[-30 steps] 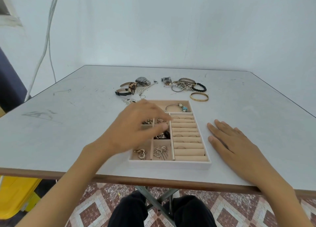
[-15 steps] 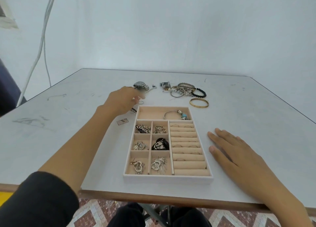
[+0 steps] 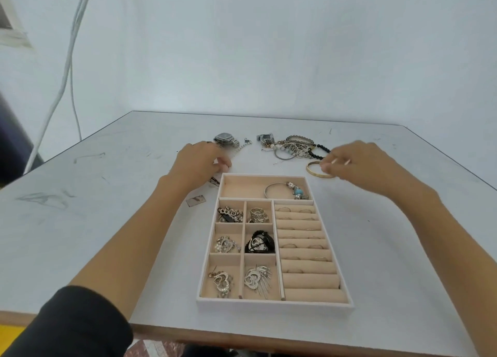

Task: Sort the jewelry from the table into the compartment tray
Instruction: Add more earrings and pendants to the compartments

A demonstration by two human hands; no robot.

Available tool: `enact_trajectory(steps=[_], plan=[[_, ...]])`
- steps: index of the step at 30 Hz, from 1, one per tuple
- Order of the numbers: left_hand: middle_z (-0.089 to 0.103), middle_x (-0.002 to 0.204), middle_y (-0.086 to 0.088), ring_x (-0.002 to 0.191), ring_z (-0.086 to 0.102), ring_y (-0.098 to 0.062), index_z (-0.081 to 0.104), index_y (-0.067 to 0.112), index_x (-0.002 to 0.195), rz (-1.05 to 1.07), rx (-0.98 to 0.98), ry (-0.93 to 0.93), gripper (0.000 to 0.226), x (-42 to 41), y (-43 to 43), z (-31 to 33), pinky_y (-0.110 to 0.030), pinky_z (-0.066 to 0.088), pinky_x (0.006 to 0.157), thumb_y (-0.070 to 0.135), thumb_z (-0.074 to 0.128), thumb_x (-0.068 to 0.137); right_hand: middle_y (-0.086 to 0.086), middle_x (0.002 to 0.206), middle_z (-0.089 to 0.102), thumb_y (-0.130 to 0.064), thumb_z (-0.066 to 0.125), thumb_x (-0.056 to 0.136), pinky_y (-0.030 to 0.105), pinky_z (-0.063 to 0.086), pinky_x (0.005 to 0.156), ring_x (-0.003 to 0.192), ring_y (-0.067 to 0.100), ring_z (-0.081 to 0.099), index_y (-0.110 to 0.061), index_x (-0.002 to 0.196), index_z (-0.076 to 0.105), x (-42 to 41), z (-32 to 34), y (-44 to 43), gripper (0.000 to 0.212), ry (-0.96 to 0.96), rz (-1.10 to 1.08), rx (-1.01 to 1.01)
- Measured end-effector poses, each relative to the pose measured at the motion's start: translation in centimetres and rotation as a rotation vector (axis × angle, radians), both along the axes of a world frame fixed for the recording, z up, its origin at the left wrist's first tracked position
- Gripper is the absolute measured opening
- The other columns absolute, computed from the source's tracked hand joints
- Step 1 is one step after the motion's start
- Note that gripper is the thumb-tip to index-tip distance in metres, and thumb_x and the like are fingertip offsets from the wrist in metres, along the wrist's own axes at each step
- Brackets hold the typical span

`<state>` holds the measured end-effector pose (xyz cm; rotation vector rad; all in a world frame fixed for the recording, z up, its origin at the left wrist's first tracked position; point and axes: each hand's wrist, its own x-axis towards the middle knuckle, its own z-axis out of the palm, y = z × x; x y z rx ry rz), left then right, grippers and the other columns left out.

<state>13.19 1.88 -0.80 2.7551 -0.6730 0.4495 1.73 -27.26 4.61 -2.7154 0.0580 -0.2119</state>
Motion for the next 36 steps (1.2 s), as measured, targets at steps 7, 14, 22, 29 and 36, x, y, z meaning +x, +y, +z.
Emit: enact_trajectory(steps=[7, 14, 22, 29, 36], plan=[[0.063, 0.087, 0.014, 0.085, 0.051, -0.01, 0.067, 0.031, 0.086, 0.038, -0.047, 0.018, 0.003, 0.6, 0.3, -0.5, -0.03, 0.034, 0.074, 0.029, 0.065, 0.086, 0.003, 0.107, 0.065, -0.02, 0.057, 0.082, 0.03, 0.039, 0.074, 0.098, 0.026, 0.06, -0.028, 0.091, 0.07, 8.2, -0.6, 1.0, 0.017, -0.086, -0.11, -0.124], [0.057, 0.09, 0.009, 0.085, 0.045, -0.011, 0.062, 0.026, 0.088, 0.067, 0.014, 0.099, 0.019, 1.3, 0.6, -0.2, -0.03, 0.03, 0.075, 0.045, 0.062, 0.086, 0.005, 0.109, 0.065, -0.011, 0.057, 0.083, 0.031, 0.042, 0.077, 0.1, 0.028, 0.061, -0.022, 0.094, 0.071, 12.0, -1.7, 2.5, 0.022, -0.142, -0.136, -0.161], [0.051, 0.076, 0.017, 0.075, 0.046, -0.009, 0.058, 0.023, 0.086, 0.025, -0.109, 0.062, 0.024, 1.0, 0.7, -0.4, -0.029, 0.027, 0.071, 0.044, 0.068, 0.081, 0.008, 0.108, 0.065, -0.014, 0.064, 0.083, 0.028, 0.036, 0.072, 0.1, 0.028, 0.06, -0.015, 0.101, 0.068, 13.9, -2.8, 4.0, 0.018, -0.068, -0.149, -0.22], [0.056, 0.073, 0.017, 0.072, 0.055, -0.011, 0.056, 0.025, 0.078, -0.038, -0.192, 0.038, 0.019, 0.0, 0.2, -0.1, -0.027, 0.034, 0.061, 0.035, 0.072, 0.08, 0.008, 0.103, 0.063, -0.025, 0.065, 0.084, 0.029, 0.037, 0.072, 0.092, 0.028, 0.058, -0.008, 0.104, 0.062, 14.1, -3.1, 4.0, 0.026, -0.006, -0.146, -0.199], [0.056, 0.072, 0.017, 0.072, 0.056, -0.013, 0.055, 0.028, 0.078, -0.037, -0.195, 0.017, 0.02, -0.6, 0.1, 0.2, -0.028, 0.035, 0.062, 0.037, 0.072, 0.08, 0.009, 0.096, 0.061, -0.014, 0.06, 0.083, 0.028, 0.034, 0.068, 0.083, 0.029, 0.058, -0.01, 0.098, 0.063, 13.6, -2.8, 4.6, 0.016, -0.101, -0.102, -0.438]])
